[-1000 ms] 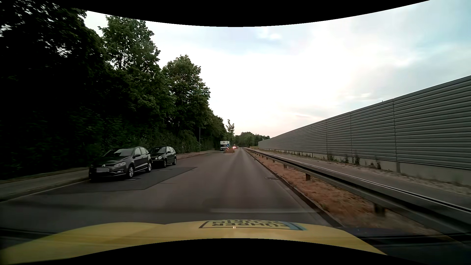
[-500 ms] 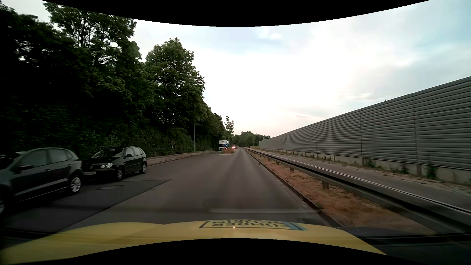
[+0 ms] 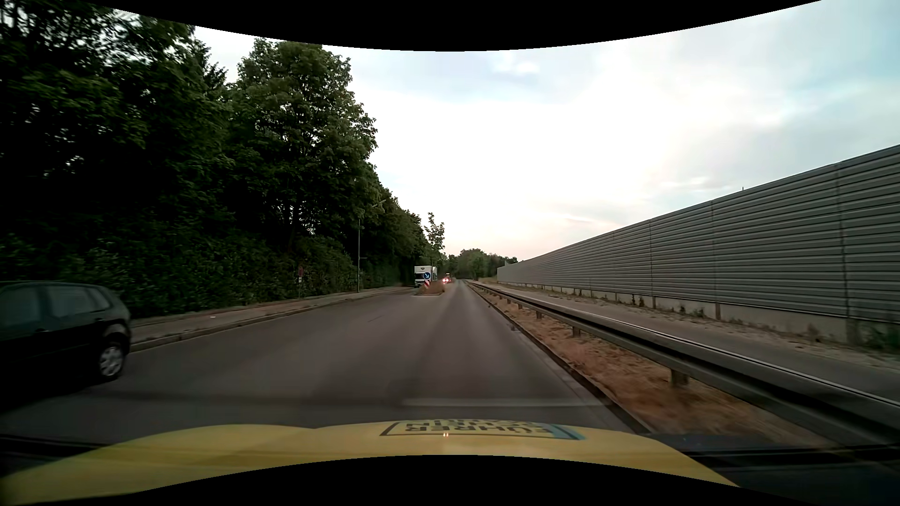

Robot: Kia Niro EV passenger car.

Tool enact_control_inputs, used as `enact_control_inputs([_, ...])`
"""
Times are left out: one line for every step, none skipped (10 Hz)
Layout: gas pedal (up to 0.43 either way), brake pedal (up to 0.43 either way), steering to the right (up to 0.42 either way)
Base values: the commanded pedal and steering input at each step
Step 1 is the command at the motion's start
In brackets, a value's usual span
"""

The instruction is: Follow the waypoints while adhering to traffic rules and regulations

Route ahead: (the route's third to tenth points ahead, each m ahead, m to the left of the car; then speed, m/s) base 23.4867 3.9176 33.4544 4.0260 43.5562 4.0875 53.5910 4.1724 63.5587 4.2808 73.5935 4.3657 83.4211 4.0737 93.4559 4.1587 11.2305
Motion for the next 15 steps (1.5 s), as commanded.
enact_control_inputs([0.028,0.000,0.000])
enact_control_inputs([0.039,0.000,0.000])
enact_control_inputs([0.039,0.000,0.000])
enact_control_inputs([0.039,0.000,0.000])
enact_control_inputs([0.039,0.000,0.001])
enact_control_inputs([0.039,0.000,0.001])
enact_control_inputs([0.047,0.000,0.000])
enact_control_inputs([0.047,0.000,0.000])
enact_control_inputs([0.047,0.000,0.000])
enact_control_inputs([0.047,0.000,0.000])
enact_control_inputs([0.047,0.000,0.000])
enact_control_inputs([0.047,0.000,0.000])
enact_control_inputs([0.047,0.000,0.000])
enact_control_inputs([0.047,0.000,0.000])
enact_control_inputs([0.047,0.000,0.000])
